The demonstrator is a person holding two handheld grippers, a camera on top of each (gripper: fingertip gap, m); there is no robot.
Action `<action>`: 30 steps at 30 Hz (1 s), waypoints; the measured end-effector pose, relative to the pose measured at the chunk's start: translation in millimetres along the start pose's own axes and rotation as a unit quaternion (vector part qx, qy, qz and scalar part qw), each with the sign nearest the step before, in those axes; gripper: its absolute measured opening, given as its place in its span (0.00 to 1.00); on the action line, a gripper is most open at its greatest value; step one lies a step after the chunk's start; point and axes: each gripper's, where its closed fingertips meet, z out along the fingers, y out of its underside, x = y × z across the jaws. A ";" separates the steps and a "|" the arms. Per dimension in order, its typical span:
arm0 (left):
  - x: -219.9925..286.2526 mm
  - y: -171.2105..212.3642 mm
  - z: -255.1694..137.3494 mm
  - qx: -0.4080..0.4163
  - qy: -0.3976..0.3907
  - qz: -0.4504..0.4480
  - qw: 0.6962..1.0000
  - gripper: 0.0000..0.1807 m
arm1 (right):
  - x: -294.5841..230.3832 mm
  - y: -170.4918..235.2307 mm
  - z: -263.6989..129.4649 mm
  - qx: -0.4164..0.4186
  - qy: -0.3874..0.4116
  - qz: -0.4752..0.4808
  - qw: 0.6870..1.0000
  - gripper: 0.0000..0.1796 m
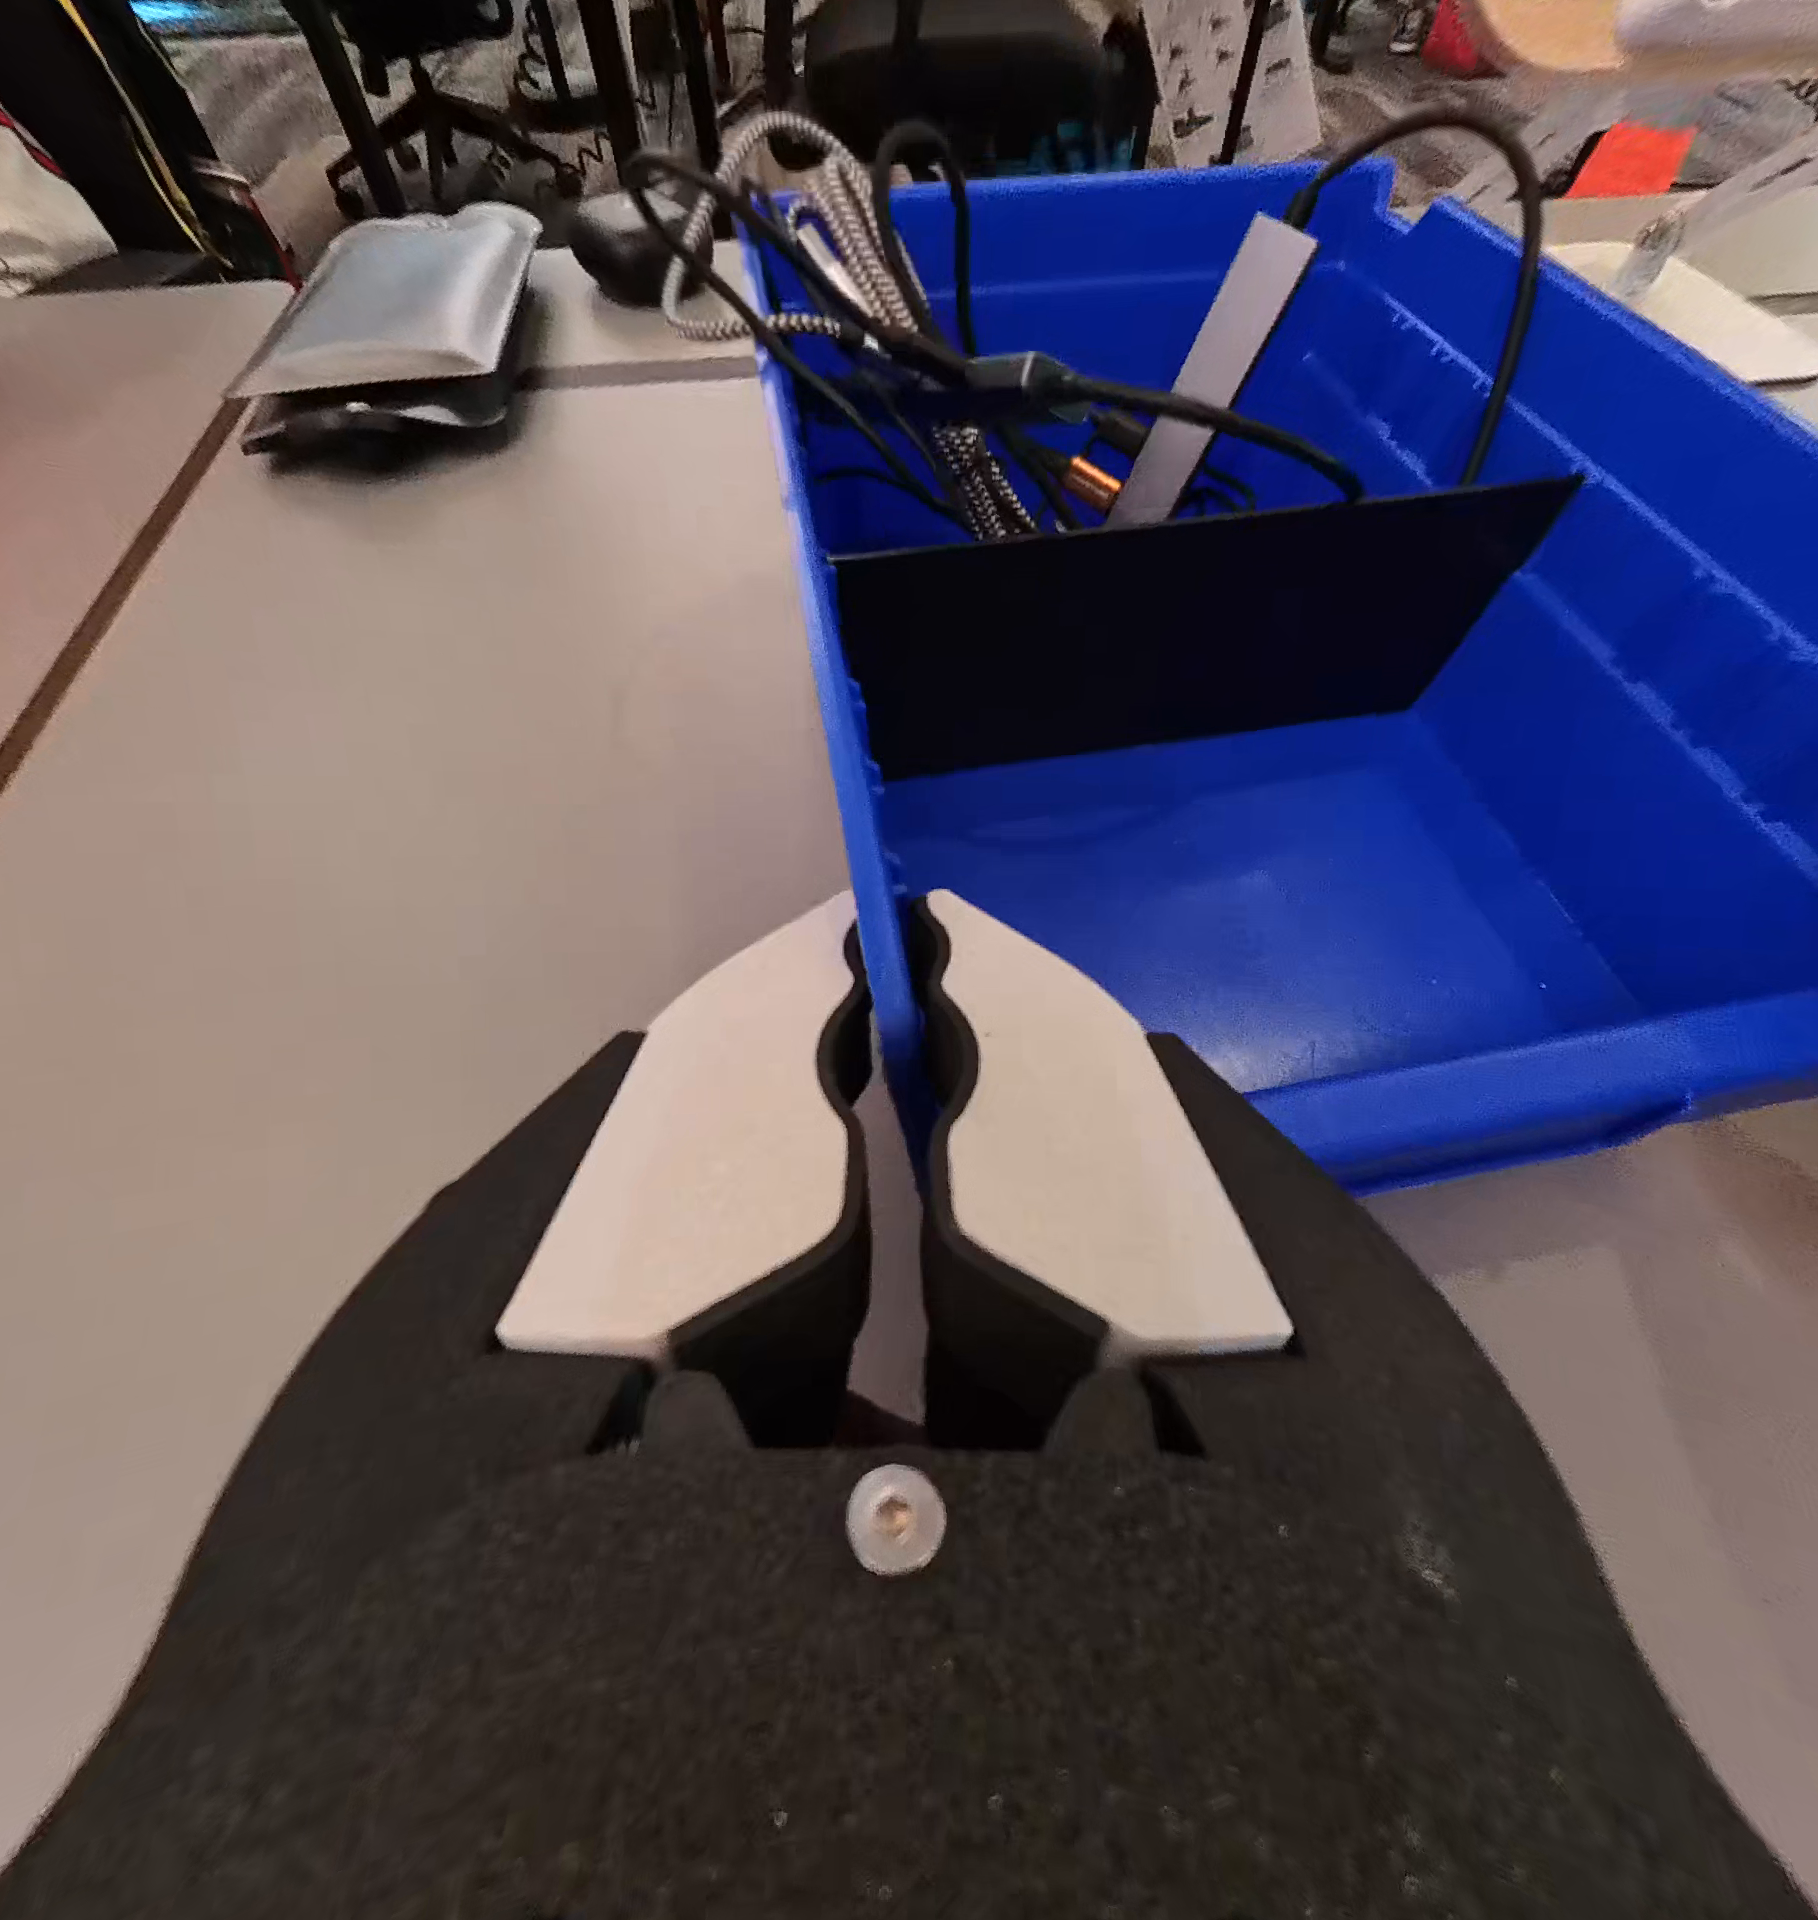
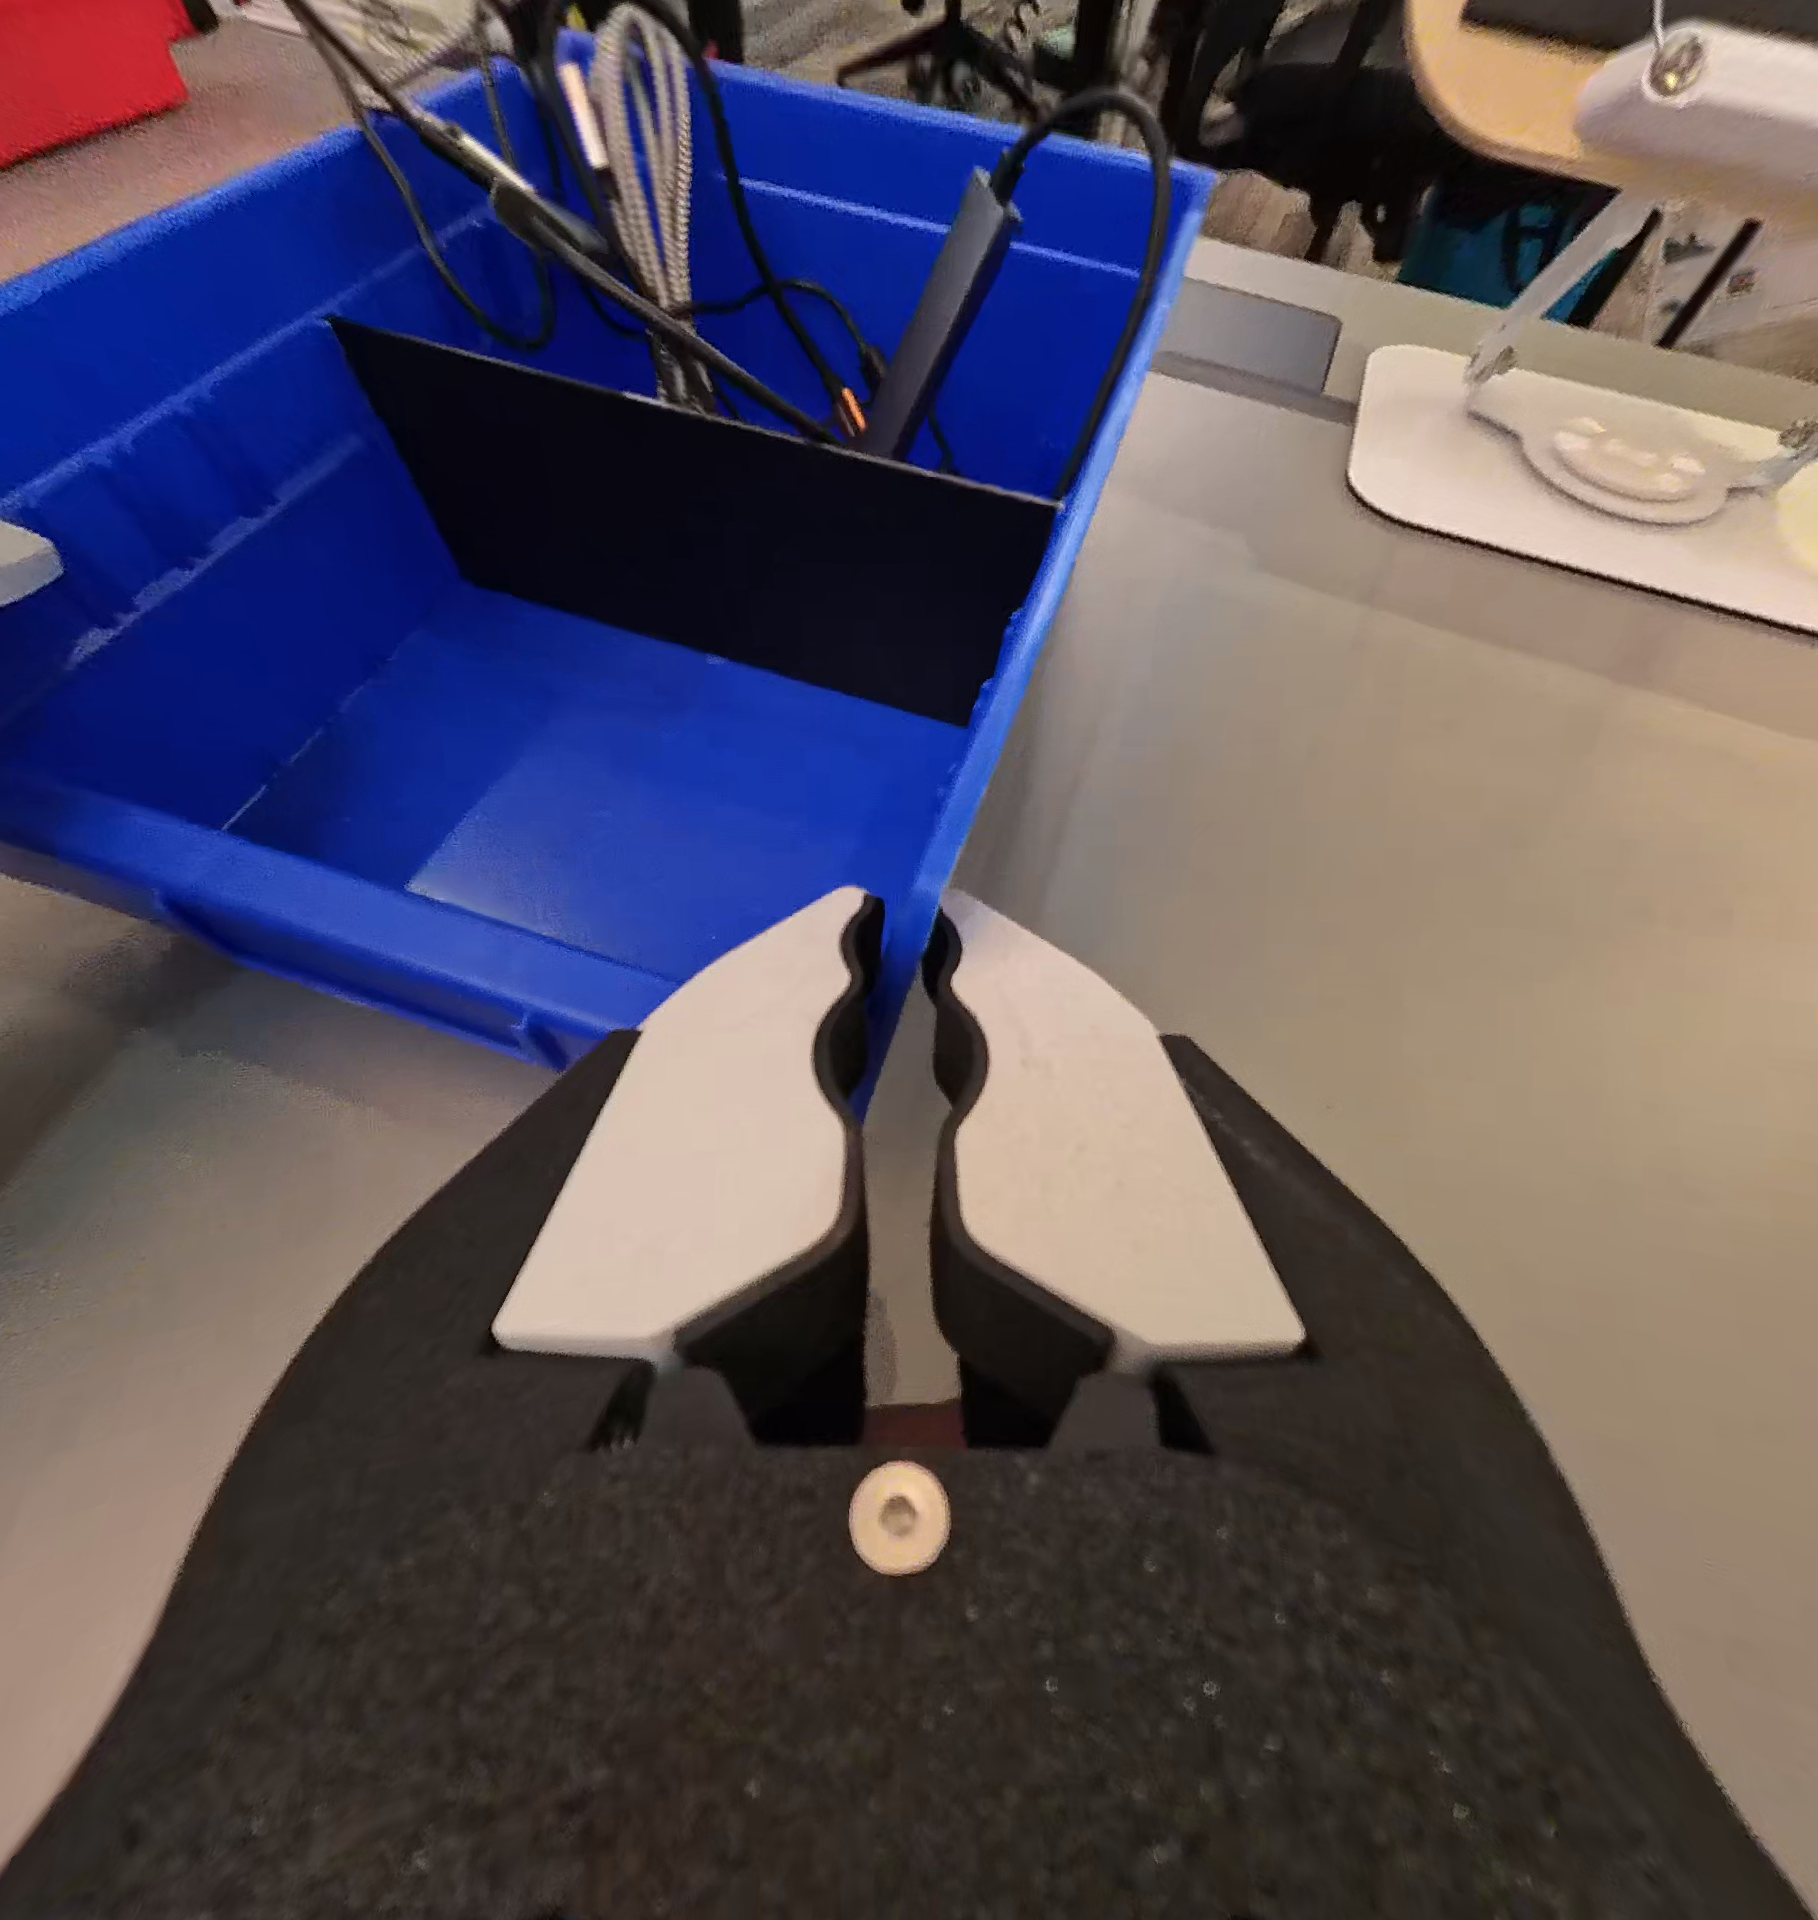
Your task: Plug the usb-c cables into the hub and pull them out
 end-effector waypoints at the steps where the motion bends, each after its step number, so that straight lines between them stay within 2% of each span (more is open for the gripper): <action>1: -0.7 -0.2 0.3 0.002 -0.001 0.002 1.000 0.02 | -0.9 0.4 0.5 0.002 -0.004 -0.007 1.000 0.04; 4: -1.5 -0.9 1.2 0.004 0.006 -0.016 1.000 0.02 | -4.8 1.7 -3.6 0.012 -0.031 -0.028 0.999 0.05; 6: -4.1 -1.9 1.3 0.012 0.003 -0.026 1.000 0.02 | -11.7 7.7 -20.1 0.004 -0.094 -0.053 0.994 0.07; 9: -11.5 -2.3 0.4 0.015 -0.020 -0.009 1.000 0.02 | -1.2 21.8 -59.9 0.003 -0.162 -0.107 0.981 0.21; 11: -14.9 -2.0 -0.4 0.009 -0.035 0.003 0.999 0.03 | 37.6 26.1 -83.4 0.031 -0.141 -0.138 0.980 0.24; 13: -15.9 -1.7 -0.6 0.009 -0.036 0.000 0.999 0.02 | 100.8 28.5 -102.1 0.058 -0.077 -0.127 0.987 0.29; 18: -19.1 -1.8 0.5 0.009 -0.044 -0.038 0.998 0.02 | 283.5 43.7 -163.6 0.111 0.124 -0.014 0.986 0.30; 21: -20.7 -2.0 1.3 0.007 -0.051 -0.040 0.998 0.03 | 349.8 52.4 -184.2 0.105 0.162 0.042 0.980 0.29; 24: -19.4 -2.6 2.1 0.014 -0.035 -0.057 0.998 0.02 | 387.1 70.6 -187.2 0.086 0.175 0.086 0.977 0.29; 27: -16.8 -2.1 1.9 0.017 -0.020 -0.072 0.997 0.01 | 386.5 87.8 -170.7 0.045 0.133 0.105 0.984 0.31; 30: -16.5 -0.4 1.9 0.013 -0.018 -0.071 0.997 0.01 | 372.7 89.8 -163.3 0.038 0.097 0.116 0.988 0.27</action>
